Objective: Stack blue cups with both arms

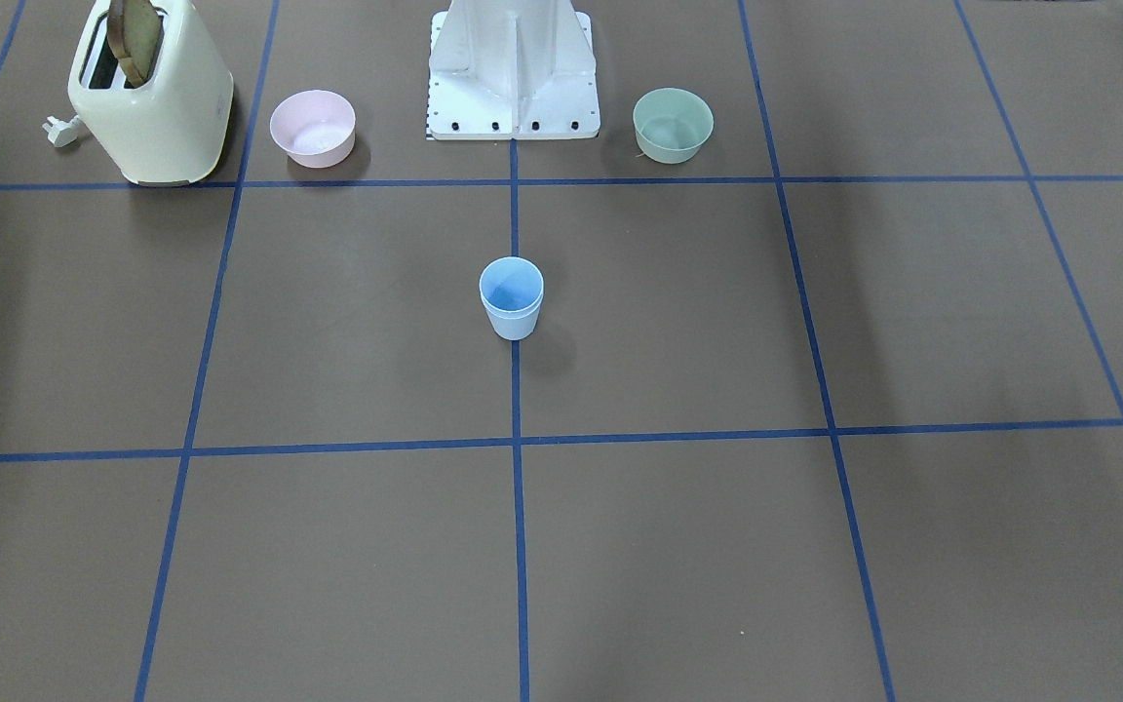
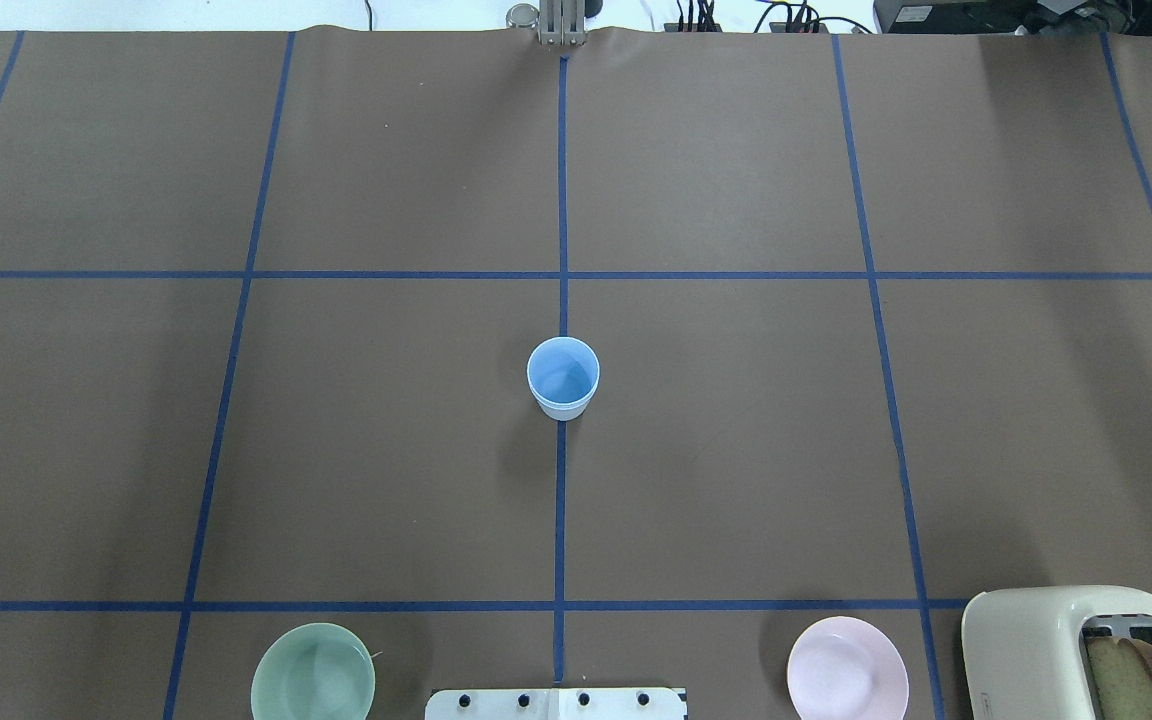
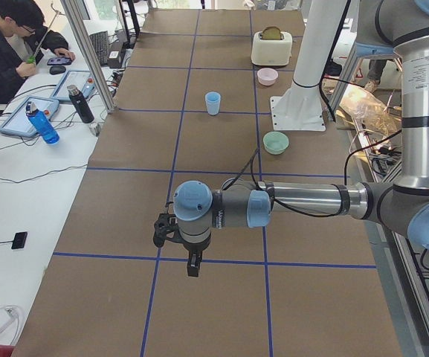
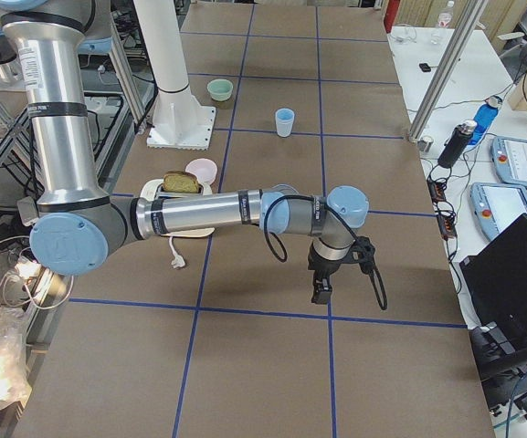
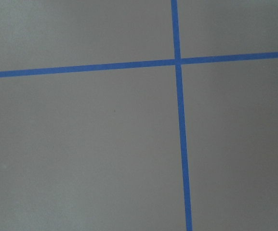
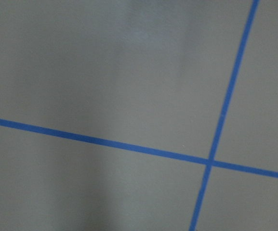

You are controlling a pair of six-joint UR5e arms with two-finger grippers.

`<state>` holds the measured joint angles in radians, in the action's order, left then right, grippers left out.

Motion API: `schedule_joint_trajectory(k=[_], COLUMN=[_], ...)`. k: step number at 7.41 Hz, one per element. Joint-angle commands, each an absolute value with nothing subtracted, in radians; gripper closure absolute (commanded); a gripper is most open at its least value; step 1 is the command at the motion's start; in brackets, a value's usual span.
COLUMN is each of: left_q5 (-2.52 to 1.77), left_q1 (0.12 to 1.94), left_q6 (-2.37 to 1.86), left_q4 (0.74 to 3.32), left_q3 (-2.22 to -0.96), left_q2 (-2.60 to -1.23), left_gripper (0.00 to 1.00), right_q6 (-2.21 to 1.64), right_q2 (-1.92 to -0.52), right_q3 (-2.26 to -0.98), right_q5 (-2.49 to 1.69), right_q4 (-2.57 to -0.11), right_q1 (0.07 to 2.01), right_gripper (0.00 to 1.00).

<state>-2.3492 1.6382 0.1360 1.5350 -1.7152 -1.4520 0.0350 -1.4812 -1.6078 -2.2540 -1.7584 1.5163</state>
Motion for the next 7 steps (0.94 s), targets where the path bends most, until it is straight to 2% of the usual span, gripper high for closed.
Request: schedule_joint_trajectory(k=[1,7], left_q5=[-2.349,-2.349], left_q1=[1.638,1.638], left_q6=[0.135,0.135], left_q4=[1.543,1.543], left_q3=[-1.713,-1.710], left_q2=[-1.451,-1.450], left_gripper=[0.01,0.01], right_q6=[0.031,0.029], right_q2=[-1.503,-1.522], right_q3=[-1.603,-1.600], right_q5=[-2.253,-2.253], right_q4=[-1.724,-1.683], right_q1=[1.528,1.528], right_gripper=[0.00,0.00])
